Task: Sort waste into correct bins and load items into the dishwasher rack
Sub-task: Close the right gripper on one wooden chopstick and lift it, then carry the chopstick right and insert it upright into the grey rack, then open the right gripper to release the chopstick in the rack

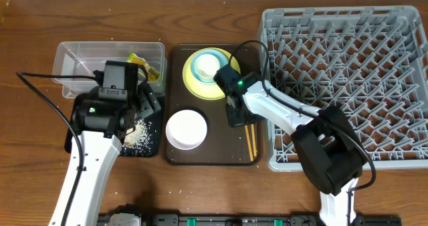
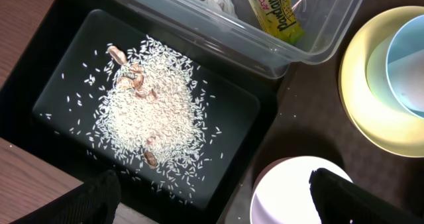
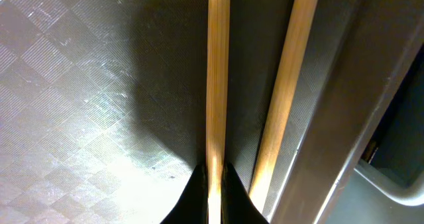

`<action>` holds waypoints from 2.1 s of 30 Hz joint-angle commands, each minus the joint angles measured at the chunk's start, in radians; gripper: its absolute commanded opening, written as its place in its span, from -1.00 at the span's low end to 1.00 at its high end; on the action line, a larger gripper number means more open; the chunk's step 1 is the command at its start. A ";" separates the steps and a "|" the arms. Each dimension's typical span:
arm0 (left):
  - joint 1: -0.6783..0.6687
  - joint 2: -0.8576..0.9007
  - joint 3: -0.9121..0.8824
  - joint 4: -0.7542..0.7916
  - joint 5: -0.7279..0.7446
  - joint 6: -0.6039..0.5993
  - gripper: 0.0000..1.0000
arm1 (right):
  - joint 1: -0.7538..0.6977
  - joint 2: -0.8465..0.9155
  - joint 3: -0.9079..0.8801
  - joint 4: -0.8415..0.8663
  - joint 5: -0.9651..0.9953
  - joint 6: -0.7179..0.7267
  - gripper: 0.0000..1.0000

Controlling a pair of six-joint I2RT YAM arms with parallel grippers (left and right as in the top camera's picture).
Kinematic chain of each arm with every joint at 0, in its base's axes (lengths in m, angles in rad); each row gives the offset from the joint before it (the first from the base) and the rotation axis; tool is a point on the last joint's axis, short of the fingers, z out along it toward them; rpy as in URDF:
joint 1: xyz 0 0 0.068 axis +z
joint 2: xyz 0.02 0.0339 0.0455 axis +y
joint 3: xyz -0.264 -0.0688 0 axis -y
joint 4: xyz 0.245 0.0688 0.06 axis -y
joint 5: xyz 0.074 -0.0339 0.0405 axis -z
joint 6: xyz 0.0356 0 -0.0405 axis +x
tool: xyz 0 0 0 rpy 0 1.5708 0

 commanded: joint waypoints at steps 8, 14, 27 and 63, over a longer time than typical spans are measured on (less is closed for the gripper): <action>0.004 0.002 0.010 -0.003 -0.016 -0.010 0.87 | -0.031 -0.049 0.106 -0.114 -0.005 0.026 -0.98; 0.004 0.002 0.010 -0.003 -0.016 -0.010 0.88 | -0.068 -0.153 0.204 -0.172 -0.011 -0.006 -0.98; 0.004 0.002 0.010 -0.003 -0.016 -0.010 0.88 | -0.238 -0.338 0.217 -0.216 0.199 -0.203 -0.99; 0.004 0.002 0.010 -0.003 -0.016 -0.010 0.88 | -0.403 -0.138 0.198 -0.128 0.066 -0.335 -0.97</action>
